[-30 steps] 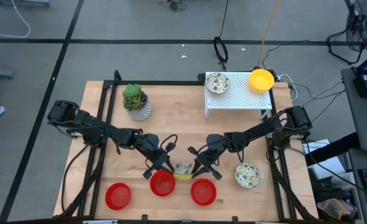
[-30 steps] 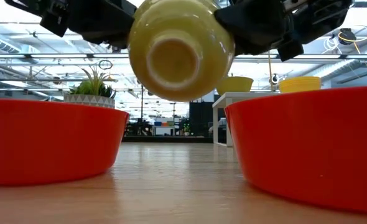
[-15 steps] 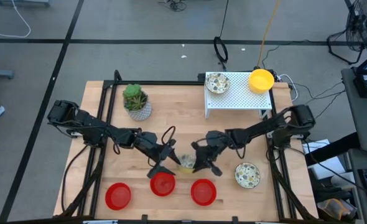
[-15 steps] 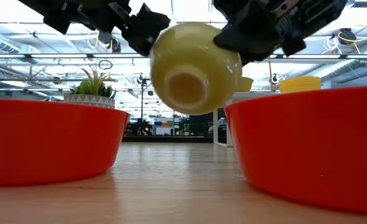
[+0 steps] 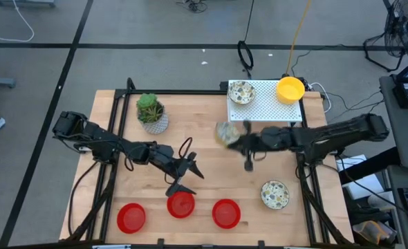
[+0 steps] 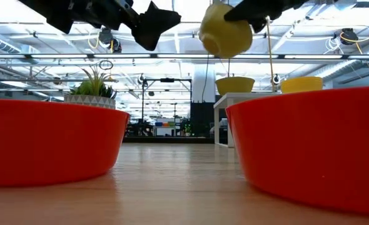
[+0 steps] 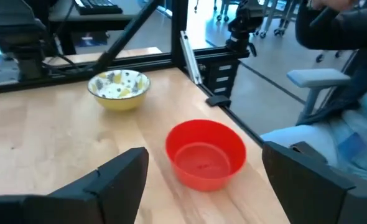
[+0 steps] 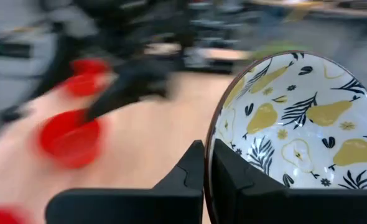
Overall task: Pick & Place Mini bowls
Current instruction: Stack the white patterned bowl on the white patterned bowl on the shelf
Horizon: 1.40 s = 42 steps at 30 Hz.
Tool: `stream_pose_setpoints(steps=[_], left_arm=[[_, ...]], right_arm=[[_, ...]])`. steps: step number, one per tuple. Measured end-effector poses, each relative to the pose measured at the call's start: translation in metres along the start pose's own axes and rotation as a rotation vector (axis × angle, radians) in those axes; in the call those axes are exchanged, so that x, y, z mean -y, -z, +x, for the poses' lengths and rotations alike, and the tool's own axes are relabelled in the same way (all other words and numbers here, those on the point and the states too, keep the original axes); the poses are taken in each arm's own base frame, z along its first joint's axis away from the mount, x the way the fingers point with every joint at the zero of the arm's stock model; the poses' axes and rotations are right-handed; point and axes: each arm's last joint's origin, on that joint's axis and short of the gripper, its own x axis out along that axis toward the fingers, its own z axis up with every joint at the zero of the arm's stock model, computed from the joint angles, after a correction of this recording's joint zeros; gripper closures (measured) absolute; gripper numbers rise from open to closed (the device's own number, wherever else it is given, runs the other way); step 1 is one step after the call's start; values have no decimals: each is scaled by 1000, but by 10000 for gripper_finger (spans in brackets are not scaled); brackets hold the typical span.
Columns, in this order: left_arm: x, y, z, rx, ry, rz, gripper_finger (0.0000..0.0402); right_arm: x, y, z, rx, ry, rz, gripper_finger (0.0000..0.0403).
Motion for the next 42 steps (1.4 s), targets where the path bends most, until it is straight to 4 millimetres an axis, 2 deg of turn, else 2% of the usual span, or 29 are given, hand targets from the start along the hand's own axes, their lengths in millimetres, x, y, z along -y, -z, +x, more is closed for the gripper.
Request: stream_pose_setpoints(steps=[4,9,14,18,22,28,42], left_arm=[[-5,0,-1,-1,-77,43,82],[-15,0,-4,-9,-187,68,82],[-27,1,-8,-14,-249,52,82],[-35,2,-11,-20,-277,31,82],[-43,7,-14,-57,-301,-31,82],[-50,10,-18,-73,-326,-86,82],[-50,10,-18,-70,-325,-102,82]], right_arm=[[30,-20,-11,17,190,38,402],[80,-41,-18,-73,403,79,402],[127,-48,-20,-192,557,161,402],[150,-38,-12,-286,612,196,402],[158,-27,1,-335,552,220,402],[163,-15,16,-394,552,220,402],[162,-11,17,-436,545,228,400]])
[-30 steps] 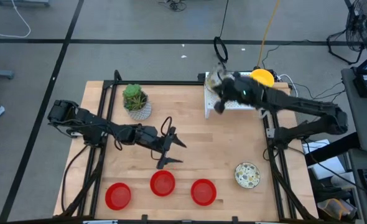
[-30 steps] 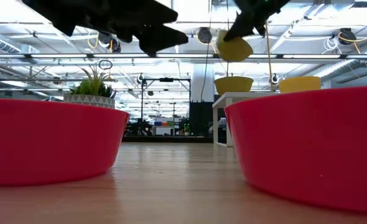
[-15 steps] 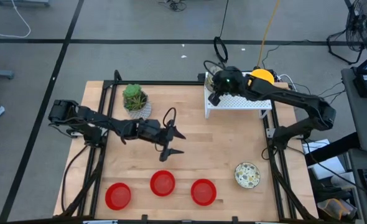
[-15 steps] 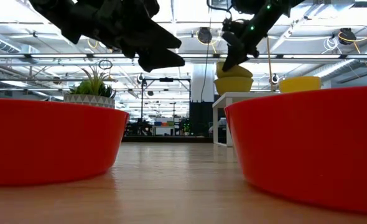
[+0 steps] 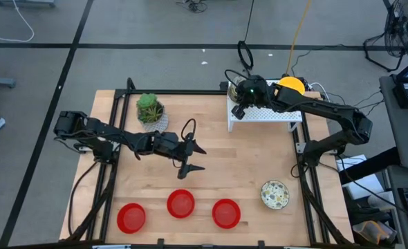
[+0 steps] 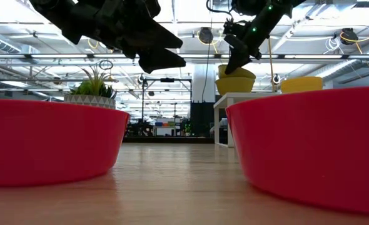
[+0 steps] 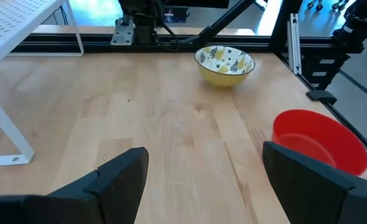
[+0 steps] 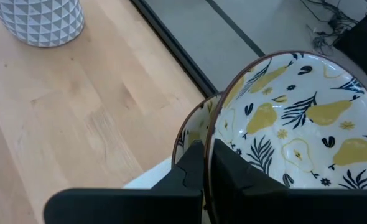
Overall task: Pick & Place Mini bowls
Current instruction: Stack the white patterned bowl on the white patterned bowl on the shelf, then stack the white patterned bowl on the white patterned bowls on the shelf
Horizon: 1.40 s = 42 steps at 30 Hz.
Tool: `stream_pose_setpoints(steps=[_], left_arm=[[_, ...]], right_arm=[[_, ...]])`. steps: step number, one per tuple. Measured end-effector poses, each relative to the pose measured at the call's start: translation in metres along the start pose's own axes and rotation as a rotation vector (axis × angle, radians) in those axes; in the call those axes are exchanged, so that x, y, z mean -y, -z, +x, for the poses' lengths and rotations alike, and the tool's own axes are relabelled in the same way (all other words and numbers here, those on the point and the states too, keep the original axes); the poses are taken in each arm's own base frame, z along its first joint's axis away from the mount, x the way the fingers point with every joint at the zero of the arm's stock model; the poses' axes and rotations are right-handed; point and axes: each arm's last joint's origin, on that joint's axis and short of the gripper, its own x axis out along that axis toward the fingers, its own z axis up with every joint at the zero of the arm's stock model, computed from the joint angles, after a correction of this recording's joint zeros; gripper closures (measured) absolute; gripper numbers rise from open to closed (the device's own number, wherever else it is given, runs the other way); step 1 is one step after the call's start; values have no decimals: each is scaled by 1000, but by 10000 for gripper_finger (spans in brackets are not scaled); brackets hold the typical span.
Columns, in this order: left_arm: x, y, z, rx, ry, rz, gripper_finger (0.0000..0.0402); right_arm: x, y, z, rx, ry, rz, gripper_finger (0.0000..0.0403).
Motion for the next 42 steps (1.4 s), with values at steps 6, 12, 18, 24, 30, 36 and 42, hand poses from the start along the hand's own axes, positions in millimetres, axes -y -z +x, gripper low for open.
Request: stream_pose_setpoints(steps=[6,12,18,24,30,36,42], left_arm=[[0,0,0,-1,0,-1,82],[0,0,0,-2,0,-3,82],[0,2,0,-17,-1,-7,82],[0,3,0,-26,-1,-7,82],[0,4,0,-42,-2,-25,82],[0,5,0,-53,-4,-69,82],[0,6,0,-59,-5,-130,82]], right_arm=[[0,1,0,-8,0,-2,393],[0,1,0,-5,-4,-6,367],[0,-2,0,19,-5,-25,332],[-9,-11,-18,136,-31,-78,286],[-34,-5,-60,151,-288,-87,276],[-92,22,-93,-53,-719,-103,286],[-171,65,-115,51,-823,-413,286]])
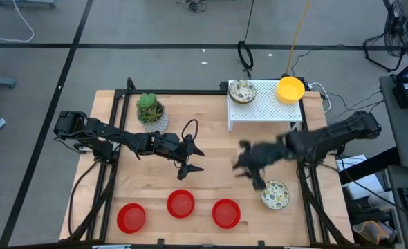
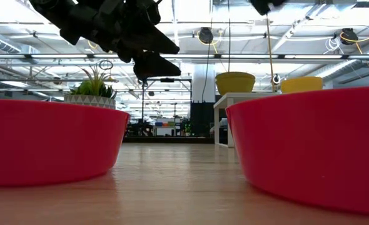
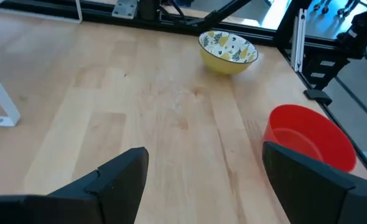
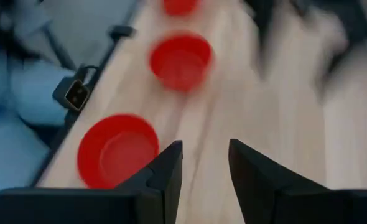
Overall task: Pick & Place Mini bowls
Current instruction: Stack the white patterned bowl on the white patterned bowls on the shelf
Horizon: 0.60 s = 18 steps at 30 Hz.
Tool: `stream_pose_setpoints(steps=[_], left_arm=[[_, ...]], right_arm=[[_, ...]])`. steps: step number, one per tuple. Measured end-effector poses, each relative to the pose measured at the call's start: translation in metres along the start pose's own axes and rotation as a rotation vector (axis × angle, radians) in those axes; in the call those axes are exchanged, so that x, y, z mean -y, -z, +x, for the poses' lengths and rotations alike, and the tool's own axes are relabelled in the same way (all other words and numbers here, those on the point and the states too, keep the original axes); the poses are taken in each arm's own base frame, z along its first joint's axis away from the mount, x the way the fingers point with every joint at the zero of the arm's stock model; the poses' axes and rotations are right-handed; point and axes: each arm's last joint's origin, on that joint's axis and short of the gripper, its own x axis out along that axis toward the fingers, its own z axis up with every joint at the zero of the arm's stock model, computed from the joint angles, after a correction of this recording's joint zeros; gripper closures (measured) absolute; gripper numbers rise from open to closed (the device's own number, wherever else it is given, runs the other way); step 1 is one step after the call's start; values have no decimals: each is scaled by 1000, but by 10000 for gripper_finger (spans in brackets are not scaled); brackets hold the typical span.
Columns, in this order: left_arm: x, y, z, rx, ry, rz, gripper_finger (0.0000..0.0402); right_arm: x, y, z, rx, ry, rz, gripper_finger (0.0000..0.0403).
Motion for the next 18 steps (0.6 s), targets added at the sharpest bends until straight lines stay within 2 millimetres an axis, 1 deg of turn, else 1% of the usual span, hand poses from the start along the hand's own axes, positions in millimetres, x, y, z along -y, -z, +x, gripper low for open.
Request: stream_pose_setpoints(steps=[2,4,6,7,8,10,13,18], left_arm=[[0,0,0,0,0,-8,82],[0,0,0,1,1,-18,82],[0,0,0,0,1,-59,82],[1,0,0,-3,2,-82,82],[1,1,0,-12,2,-107,82],[3,4,0,-39,1,-145,82],[7,8,1,-79,7,-169,82],[17,12,1,-109,31,-161,82]], right_arm=[[-18,3,16,134,-4,-217,285],[-30,8,30,275,-12,-361,283],[-38,13,43,395,-21,-414,283],[-40,15,46,427,-25,-405,284],[-42,15,48,445,-26,-367,285],[-43,19,49,407,-17,-238,288],[-45,32,51,236,-1,-16,289],[-60,48,46,9,27,325,286]])
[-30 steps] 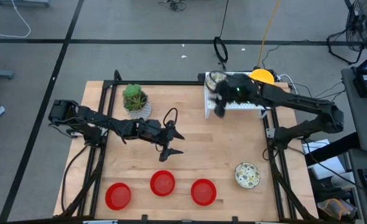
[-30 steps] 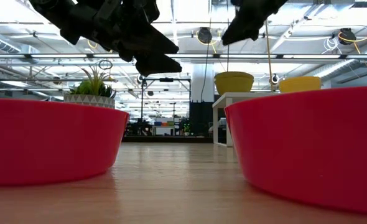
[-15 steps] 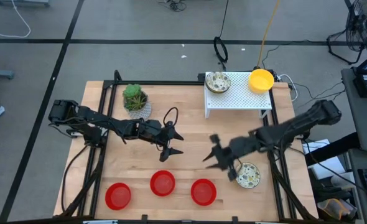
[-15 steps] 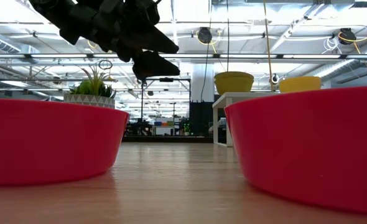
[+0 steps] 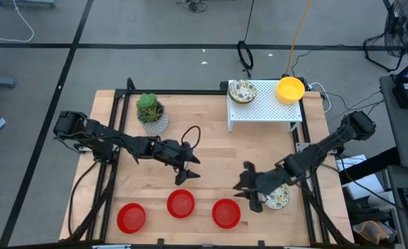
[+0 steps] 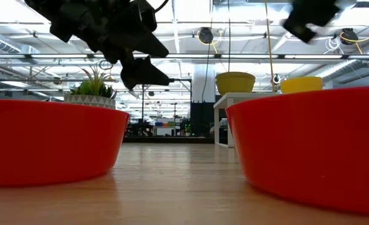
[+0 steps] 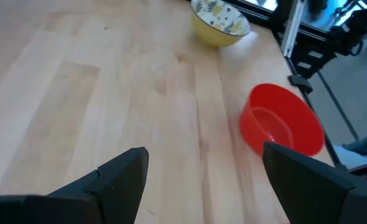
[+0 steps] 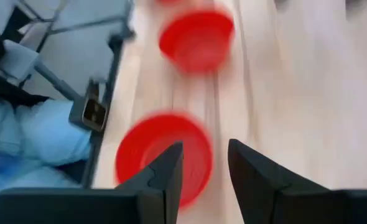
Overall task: Pick & Place Mini bowls
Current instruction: Stack the white patterned bowl on the white patterned bowls on the shelf
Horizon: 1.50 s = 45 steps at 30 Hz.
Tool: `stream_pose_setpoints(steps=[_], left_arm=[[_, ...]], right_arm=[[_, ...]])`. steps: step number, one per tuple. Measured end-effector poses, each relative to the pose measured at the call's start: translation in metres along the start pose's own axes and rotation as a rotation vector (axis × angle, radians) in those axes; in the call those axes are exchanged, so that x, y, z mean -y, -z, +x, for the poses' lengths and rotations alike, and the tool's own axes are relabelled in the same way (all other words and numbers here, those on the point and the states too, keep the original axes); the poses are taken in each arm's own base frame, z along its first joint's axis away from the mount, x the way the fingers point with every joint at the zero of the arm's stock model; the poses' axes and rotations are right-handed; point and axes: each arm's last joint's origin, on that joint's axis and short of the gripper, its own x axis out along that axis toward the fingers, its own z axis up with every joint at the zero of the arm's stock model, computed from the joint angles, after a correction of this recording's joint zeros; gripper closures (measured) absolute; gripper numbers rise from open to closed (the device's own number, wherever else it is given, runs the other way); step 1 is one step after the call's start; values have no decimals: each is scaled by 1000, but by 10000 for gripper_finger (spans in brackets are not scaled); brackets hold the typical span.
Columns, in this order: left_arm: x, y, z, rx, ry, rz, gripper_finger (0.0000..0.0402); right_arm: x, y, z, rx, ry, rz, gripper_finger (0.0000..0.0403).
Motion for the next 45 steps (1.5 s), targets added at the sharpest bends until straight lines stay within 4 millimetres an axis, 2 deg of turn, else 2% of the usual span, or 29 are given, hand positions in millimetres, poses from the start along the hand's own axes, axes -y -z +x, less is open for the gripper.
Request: stream_pose_setpoints(steps=[8,11,13,19,27,35,42,45], left_arm=[[8,3,1,7,-25,11,82],[9,3,1,6,-23,0,82],[10,4,1,4,-19,-8,82],[17,7,2,-5,1,-9,82],[25,10,2,-15,24,8,82],[26,10,2,-16,27,11,82],[26,10,2,-16,26,12,82],[26,10,2,-16,26,12,82]], right_arm=[[-13,32,-9,-261,62,542,285],[-11,43,-12,-349,164,725,285],[-8,48,-14,-363,239,774,285],[-5,52,-15,-359,308,816,285],[-3,63,-2,-421,403,904,285],[-1,75,14,-516,476,895,289],[6,84,11,-577,589,842,291],[7,85,10,-591,605,817,305]])
